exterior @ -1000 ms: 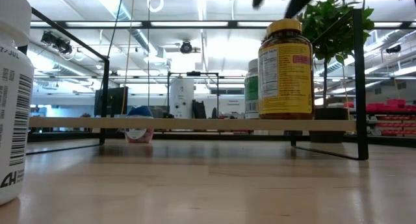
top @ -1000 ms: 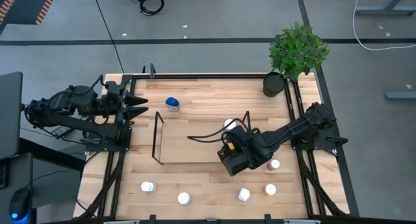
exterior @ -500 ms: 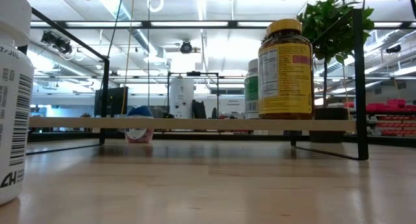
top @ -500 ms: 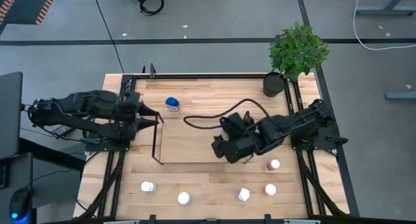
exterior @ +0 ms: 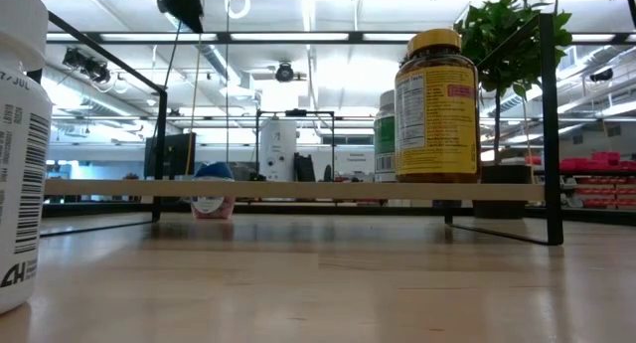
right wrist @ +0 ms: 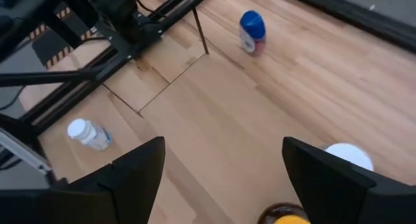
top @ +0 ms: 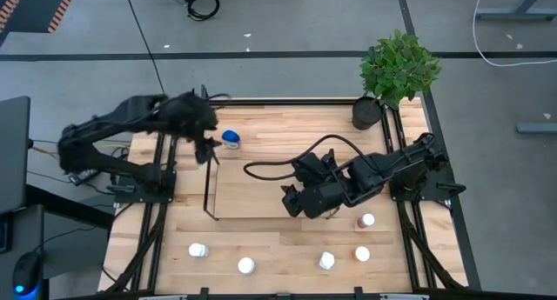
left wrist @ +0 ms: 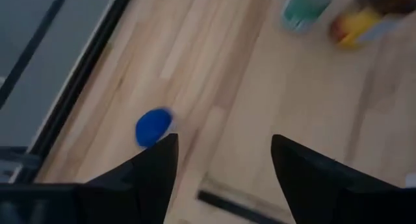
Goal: Pick and place medicine bottles onto shelf by color
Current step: Put the blue medicine bottle on the shelf
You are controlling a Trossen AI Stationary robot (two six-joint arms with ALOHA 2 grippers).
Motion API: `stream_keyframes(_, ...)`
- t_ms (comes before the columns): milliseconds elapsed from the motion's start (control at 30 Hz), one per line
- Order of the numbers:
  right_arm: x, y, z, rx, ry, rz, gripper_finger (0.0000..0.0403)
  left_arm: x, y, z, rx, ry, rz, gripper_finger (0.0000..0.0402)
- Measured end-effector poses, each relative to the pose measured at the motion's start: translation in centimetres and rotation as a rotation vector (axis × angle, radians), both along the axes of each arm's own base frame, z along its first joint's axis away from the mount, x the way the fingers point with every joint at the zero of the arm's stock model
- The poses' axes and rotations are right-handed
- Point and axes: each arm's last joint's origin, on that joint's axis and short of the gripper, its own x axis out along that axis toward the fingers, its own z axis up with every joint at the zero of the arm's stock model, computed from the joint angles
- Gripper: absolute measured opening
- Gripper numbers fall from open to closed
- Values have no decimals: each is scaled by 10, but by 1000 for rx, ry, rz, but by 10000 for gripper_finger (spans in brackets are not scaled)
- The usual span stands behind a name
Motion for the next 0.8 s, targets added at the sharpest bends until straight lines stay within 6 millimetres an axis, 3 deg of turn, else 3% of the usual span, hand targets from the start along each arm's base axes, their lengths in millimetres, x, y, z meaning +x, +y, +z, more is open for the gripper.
stream_keyframes(133, 1, -2, 0, -20, 7, 8, 316, 21, 30, -16, -64, 100, -23, 256)
stream_keyframes(300, -1, 1, 0, -41, 7, 19, 316, 42, 61, -51, -82, 311, -127, 257)
stream_keyframes(567, -2, 4, 1, -92, 8, 33, 316, 58, 76, -79, 113, 605, -406, 256)
stream_keyframes(667, -2, 4, 1, -74, -2, 15, 316, 64, 79, -83, 150, 609, -470, 250)
stream_keyframes(800, -3, 4, 0, -83, -1, 4, 316, 74, 82, -84, 172, 526, -369, 239)
